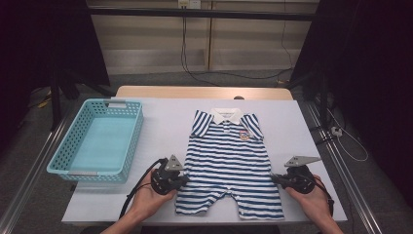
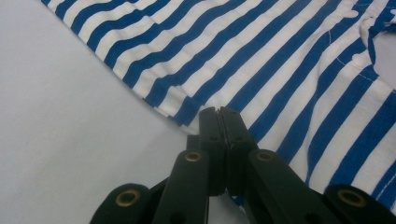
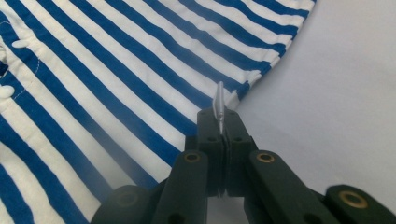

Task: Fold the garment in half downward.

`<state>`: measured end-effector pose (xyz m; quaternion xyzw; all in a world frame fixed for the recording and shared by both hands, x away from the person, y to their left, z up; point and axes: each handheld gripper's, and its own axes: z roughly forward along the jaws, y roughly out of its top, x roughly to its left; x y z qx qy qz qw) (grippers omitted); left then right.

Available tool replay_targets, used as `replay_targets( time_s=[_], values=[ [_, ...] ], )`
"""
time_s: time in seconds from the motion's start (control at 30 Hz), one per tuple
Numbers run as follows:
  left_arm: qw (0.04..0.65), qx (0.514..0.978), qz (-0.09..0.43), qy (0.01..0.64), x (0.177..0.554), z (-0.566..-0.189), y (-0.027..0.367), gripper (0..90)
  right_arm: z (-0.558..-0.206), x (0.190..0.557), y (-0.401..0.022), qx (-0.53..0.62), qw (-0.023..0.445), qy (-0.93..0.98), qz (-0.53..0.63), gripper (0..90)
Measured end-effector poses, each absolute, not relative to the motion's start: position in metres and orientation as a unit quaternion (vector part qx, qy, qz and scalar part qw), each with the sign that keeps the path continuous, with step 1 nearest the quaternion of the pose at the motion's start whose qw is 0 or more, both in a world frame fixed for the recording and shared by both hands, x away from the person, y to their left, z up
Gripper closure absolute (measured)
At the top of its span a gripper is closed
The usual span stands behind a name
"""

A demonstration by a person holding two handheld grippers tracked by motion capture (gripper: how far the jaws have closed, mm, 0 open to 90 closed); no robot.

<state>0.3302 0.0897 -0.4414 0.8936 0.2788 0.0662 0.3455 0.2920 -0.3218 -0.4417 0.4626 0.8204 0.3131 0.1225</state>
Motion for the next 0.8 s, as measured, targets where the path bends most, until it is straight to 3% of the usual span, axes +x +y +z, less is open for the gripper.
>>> replay_targets(
  time_s=[0.3,0.4,0.8],
  values=[
    [0.342,0.899,0.050,0.270,0.321,-0.438,0.097,89.4,-0.439,0.284,-0.327,0.455,0.114,0.820,0.327,89.0],
    [0.358,0.896,0.022,0.262,0.315,-0.439,0.101,89.4,-0.439,0.282,-0.327,0.450,0.112,0.825,0.323,89.0],
    [0.342,0.899,0.028,0.270,0.297,-0.434,0.116,89.5,-0.434,0.264,-0.320,0.414,0.106,0.839,0.336,88.8]
  ],
)
